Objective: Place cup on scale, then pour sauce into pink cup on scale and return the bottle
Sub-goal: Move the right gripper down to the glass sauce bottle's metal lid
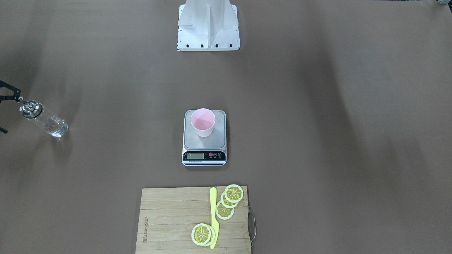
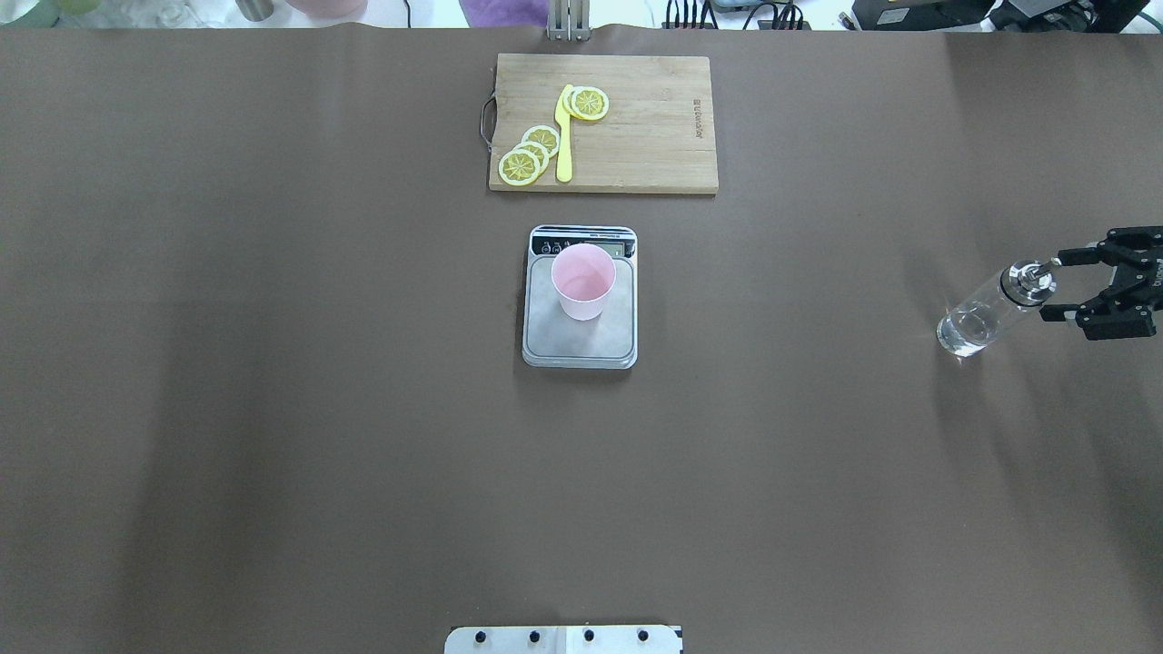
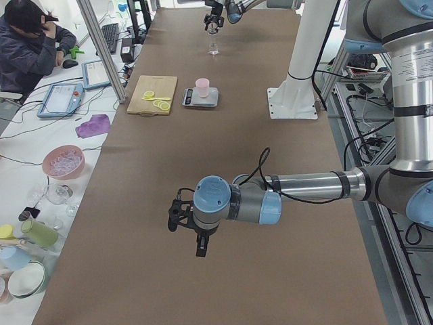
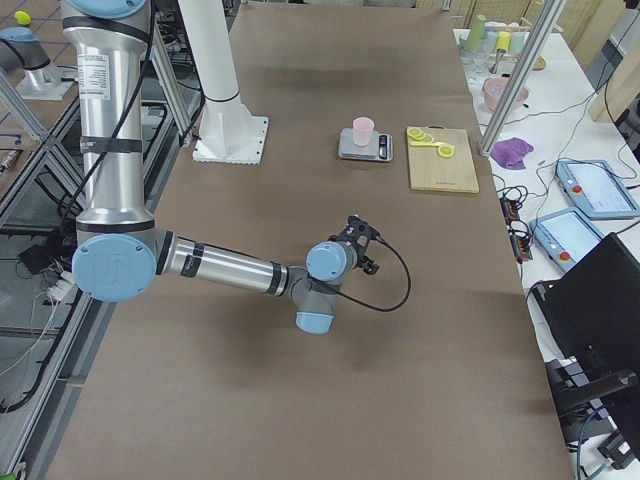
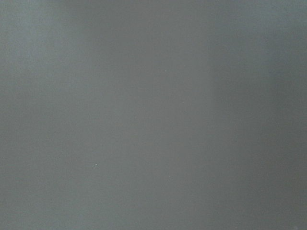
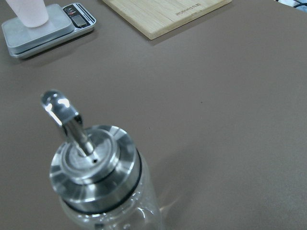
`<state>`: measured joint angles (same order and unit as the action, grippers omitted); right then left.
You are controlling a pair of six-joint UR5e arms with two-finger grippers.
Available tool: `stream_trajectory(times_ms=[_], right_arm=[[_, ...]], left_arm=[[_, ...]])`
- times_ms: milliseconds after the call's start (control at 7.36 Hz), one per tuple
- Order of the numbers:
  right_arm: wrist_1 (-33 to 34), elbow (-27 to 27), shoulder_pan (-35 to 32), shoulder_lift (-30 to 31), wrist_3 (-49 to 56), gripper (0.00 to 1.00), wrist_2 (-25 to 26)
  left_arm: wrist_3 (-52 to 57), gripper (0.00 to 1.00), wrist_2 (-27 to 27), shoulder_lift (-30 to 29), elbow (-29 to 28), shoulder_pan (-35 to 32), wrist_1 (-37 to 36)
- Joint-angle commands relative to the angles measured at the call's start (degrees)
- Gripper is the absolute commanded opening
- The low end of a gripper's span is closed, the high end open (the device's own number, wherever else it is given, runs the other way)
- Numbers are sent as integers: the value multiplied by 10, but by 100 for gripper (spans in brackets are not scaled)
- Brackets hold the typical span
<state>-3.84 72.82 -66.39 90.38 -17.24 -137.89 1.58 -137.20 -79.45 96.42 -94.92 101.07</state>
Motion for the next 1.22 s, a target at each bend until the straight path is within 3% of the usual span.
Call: stream_trajectory(times_ms=[0,272,544,679,1087], right_arm=[[0,0,22,-7,0,99,25],[-14,-8,27,-6,0,99,25],[-136,-81,28,-5,0,99,20],[-186,-88,30,-5,-14,99,5],[-190,-91,31,-5,-27,99,1]], left_arm=[[0,98,0,0,0,1,0],[-1,98,-1,0,0,1,0],[-4,98,-1,-1,0,3,0],[-4,98,-1,-1,0,4,0],[-2,98,0,-1,0,4,0]])
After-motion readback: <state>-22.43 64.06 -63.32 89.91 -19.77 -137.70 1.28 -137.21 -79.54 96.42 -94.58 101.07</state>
